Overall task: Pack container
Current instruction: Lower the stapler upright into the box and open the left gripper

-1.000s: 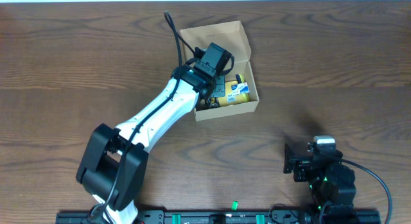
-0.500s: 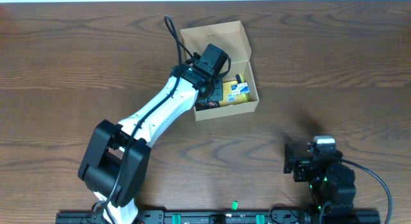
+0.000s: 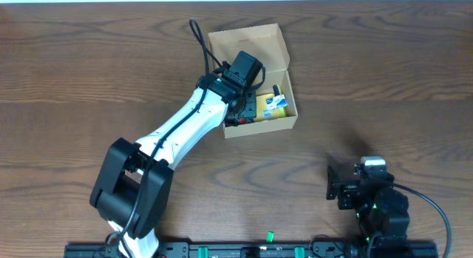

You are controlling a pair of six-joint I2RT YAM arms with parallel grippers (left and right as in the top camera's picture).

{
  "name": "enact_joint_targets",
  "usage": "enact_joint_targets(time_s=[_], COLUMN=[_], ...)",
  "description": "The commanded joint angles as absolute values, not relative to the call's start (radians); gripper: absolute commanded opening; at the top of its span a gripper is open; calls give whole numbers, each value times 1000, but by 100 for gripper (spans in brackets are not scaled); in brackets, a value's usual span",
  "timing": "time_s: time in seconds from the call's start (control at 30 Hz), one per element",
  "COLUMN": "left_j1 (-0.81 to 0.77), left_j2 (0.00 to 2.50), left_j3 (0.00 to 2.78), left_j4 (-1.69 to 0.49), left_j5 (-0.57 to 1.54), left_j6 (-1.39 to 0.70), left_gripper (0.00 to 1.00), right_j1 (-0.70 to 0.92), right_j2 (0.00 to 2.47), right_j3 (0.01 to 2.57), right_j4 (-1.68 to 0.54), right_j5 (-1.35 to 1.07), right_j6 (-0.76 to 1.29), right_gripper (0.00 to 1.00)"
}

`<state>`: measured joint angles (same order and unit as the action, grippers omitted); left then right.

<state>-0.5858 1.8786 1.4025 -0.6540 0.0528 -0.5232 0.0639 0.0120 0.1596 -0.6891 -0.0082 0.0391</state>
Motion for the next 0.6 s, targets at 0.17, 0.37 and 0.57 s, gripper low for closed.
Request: enact_joint_targets(time_s=[0.17, 0.37, 0.57], left_j1=[-581, -583, -583], left_j2=[1887, 1866, 1781], left_j3=[1430, 1439, 1495], left_j4=[-645, -642, -642], left_j5=[49, 45, -11], left_j6=[-520, -519, -508], left_gripper=[60, 60, 60], right_j1=[59, 59, 59], right_j2=[6, 6, 6], right_j3=[157, 157, 157], right_j4=[-700, -700, -700], right_j5=[-12, -12, -12], right_j6=[21, 21, 21], right_gripper=[99, 99, 99])
